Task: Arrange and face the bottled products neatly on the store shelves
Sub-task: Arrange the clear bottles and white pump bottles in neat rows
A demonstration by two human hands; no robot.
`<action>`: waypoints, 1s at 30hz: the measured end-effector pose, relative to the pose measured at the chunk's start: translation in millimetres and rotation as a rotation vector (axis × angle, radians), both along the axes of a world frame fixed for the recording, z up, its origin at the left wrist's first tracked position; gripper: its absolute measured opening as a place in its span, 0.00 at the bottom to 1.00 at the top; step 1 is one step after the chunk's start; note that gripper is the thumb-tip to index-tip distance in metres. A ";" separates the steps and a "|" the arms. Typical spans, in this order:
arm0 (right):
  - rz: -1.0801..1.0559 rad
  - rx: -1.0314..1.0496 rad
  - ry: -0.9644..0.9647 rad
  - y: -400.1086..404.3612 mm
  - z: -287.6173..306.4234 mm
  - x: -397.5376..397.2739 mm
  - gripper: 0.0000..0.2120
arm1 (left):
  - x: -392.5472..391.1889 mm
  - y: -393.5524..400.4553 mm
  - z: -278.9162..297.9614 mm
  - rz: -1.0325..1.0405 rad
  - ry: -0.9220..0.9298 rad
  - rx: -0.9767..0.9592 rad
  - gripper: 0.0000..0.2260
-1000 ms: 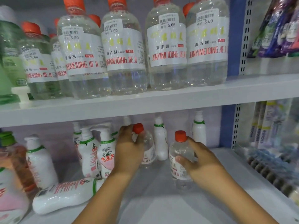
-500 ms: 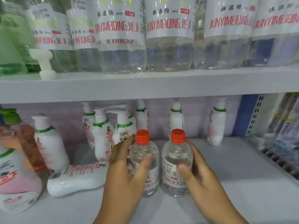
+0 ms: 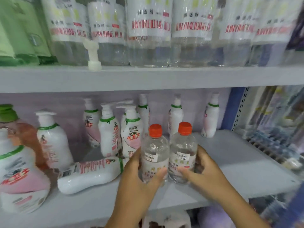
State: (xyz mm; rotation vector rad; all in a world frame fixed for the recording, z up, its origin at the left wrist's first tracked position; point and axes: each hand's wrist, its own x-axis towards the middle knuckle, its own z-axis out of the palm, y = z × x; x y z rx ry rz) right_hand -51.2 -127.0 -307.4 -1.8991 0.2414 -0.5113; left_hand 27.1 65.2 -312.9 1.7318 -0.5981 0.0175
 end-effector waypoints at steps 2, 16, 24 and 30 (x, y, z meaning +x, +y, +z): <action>0.012 0.032 -0.015 2.5 -2.2 -5.8 0.31 | -8.2 2.1 0.6 0.037 0.035 0.001 0.28; 0.004 -0.010 -0.023 7.4 30.2 -45.8 0.25 | -58.7 51.2 31.3 0.191 0.020 0.050 0.25; 0.104 -0.074 -0.169 63.3 134.6 -116.1 0.24 | -115.0 137.6 134.9 0.227 -0.153 -0.118 0.25; 0.213 -0.105 -0.355 122.0 234.0 -128.3 0.20 | -116.1 195.7 226.1 0.242 -0.330 -0.192 0.26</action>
